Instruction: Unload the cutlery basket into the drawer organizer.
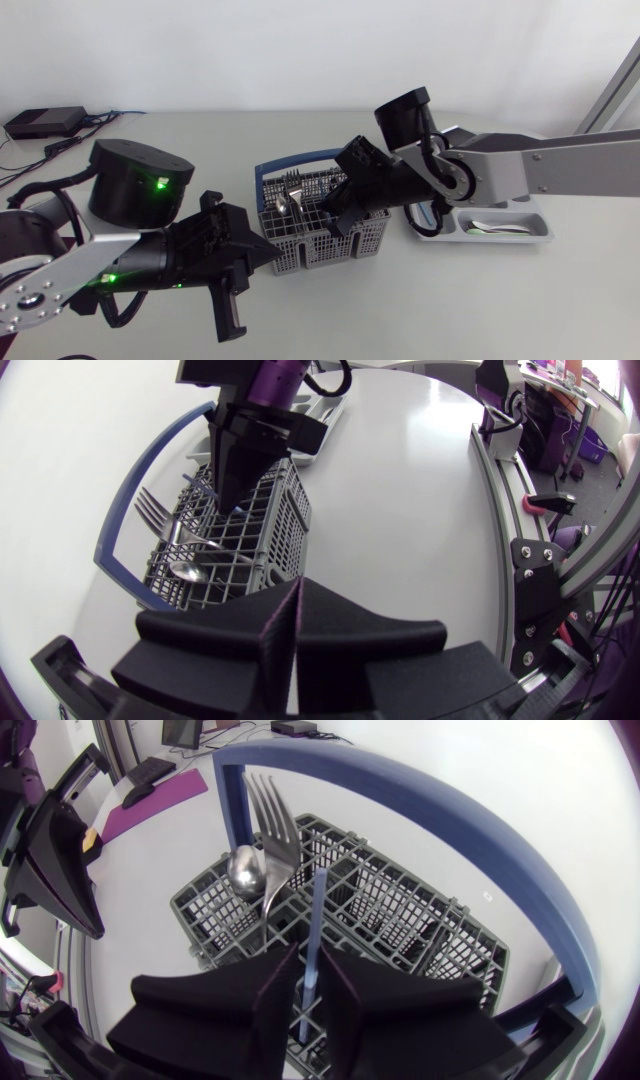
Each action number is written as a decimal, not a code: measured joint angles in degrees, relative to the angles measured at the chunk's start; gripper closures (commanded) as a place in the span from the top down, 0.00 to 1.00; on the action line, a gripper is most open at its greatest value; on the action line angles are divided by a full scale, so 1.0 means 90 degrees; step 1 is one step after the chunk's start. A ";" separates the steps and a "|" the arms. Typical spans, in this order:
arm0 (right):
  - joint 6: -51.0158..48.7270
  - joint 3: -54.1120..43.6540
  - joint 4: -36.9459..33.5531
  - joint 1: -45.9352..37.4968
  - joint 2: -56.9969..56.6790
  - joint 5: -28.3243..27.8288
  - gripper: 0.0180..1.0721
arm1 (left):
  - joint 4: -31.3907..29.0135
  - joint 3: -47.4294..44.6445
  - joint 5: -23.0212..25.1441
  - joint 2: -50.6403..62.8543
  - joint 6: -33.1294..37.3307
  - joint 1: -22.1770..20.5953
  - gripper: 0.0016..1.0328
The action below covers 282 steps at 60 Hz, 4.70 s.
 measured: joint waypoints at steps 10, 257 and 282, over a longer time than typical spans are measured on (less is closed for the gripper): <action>-0.0002 -0.0022 0.0136 0.0000 -0.0022 -0.0002 0.05 | 0.0012 0.0000 0.0000 0.0000 -0.0002 0.0000 0.14; -0.0350 0.0391 -0.1428 -0.4396 0.0665 -0.1392 0.88 | -0.1508 0.2710 0.0712 0.2844 -0.3820 0.1423 0.37; -0.0508 0.0148 -0.1375 -0.4384 0.0551 -0.1489 0.88 | -0.0799 0.2722 0.0707 0.3007 -0.3840 0.1302 0.18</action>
